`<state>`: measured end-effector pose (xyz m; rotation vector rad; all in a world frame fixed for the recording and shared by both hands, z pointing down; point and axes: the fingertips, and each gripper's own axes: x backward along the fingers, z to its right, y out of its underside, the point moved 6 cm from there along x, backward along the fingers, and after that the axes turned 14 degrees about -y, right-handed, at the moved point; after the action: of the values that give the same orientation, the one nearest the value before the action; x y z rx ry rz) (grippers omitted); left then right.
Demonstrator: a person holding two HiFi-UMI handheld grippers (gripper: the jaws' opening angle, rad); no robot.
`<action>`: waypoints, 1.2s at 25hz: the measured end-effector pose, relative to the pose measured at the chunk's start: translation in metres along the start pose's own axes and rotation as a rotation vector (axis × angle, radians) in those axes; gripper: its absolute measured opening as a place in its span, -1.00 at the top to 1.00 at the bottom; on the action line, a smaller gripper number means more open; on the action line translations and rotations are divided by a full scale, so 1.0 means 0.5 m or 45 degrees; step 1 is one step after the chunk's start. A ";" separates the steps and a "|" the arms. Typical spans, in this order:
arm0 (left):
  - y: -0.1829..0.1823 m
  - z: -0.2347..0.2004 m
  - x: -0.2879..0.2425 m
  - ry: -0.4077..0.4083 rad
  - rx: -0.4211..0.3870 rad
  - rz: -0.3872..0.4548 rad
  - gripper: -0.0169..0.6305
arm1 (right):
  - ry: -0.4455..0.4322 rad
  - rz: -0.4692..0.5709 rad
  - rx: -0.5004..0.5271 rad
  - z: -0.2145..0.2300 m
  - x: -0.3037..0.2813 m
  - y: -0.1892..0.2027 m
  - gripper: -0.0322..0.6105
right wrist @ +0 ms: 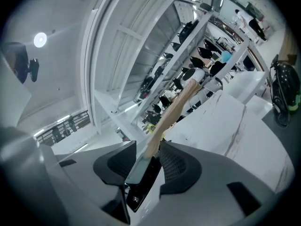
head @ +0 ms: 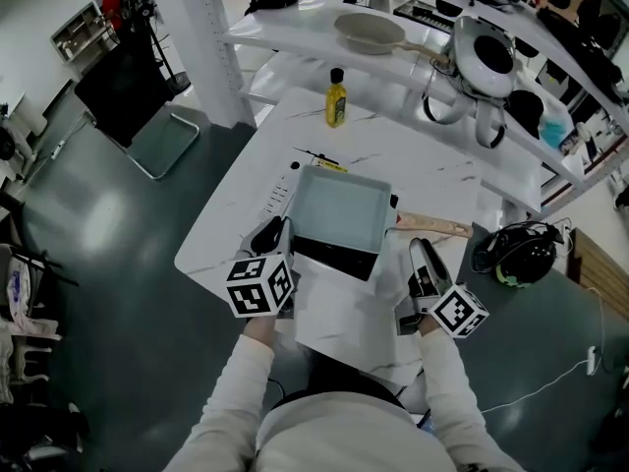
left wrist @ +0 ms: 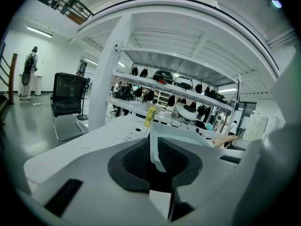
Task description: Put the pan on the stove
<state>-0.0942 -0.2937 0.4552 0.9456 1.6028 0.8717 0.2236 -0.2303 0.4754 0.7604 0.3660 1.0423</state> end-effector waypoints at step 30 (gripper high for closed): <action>0.073 0.003 0.195 0.145 -0.094 0.004 0.87 | 0.065 -0.209 0.382 -0.171 0.098 0.096 0.81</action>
<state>-0.1025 -0.1903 0.4482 0.8599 1.6540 0.9956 0.1644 -0.1405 0.4541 0.9559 0.6279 0.8625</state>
